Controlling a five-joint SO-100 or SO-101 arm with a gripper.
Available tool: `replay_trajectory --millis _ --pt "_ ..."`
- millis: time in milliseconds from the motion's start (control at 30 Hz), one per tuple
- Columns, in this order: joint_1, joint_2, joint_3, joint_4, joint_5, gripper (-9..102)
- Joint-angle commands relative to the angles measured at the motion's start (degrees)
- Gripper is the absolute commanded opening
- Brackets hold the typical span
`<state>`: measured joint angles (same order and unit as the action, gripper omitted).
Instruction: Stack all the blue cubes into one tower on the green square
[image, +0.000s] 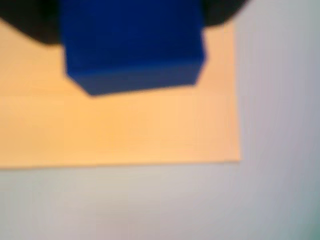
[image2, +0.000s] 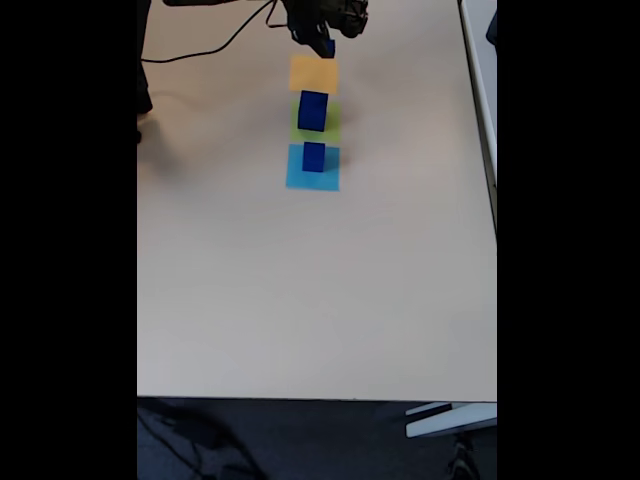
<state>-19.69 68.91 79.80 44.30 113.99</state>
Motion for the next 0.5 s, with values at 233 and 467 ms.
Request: replay_trajectory --millis 233,467 --pt "-1.8 1.1 6.3 -6.9 3.3 1" --pt "-1.3 1.7 11.3 -11.1 3.1 1"
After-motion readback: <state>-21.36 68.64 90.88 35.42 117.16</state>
